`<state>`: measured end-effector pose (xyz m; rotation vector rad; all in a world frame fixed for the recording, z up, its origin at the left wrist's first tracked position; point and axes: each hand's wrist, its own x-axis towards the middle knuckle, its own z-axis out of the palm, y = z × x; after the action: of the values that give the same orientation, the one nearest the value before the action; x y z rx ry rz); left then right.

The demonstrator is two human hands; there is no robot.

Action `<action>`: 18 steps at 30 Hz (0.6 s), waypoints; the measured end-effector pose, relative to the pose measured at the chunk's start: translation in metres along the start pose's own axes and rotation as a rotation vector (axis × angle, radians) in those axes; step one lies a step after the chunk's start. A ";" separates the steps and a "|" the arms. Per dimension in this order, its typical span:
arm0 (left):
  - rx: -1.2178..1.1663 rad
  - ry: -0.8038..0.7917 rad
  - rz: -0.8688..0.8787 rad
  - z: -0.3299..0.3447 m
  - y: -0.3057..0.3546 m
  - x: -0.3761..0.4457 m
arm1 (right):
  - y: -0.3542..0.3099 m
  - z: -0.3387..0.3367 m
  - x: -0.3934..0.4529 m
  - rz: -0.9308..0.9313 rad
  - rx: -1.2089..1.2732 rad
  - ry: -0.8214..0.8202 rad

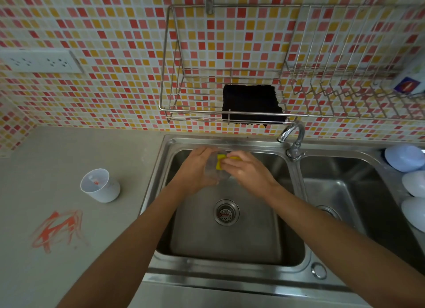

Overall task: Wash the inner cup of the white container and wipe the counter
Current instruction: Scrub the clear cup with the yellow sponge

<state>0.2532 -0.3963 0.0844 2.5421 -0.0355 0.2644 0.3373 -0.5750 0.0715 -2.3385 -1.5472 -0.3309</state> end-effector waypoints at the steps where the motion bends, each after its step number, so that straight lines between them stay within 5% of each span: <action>1: -0.005 0.006 0.005 0.000 -0.001 0.000 | -0.003 0.001 -0.002 -0.029 -0.015 0.038; 7: 0.083 -0.006 -0.027 0.003 -0.013 -0.005 | -0.049 0.003 -0.011 0.491 0.560 0.070; 13: 0.029 -0.053 -0.044 0.002 -0.003 -0.008 | -0.007 -0.005 -0.009 0.034 0.141 -0.056; 18: -0.022 -0.079 -0.068 -0.007 -0.012 -0.009 | -0.028 -0.005 -0.015 0.015 0.177 -0.025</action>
<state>0.2438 -0.3831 0.0817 2.5250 0.0177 0.1355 0.3055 -0.5794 0.0749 -2.2243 -1.5035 -0.1545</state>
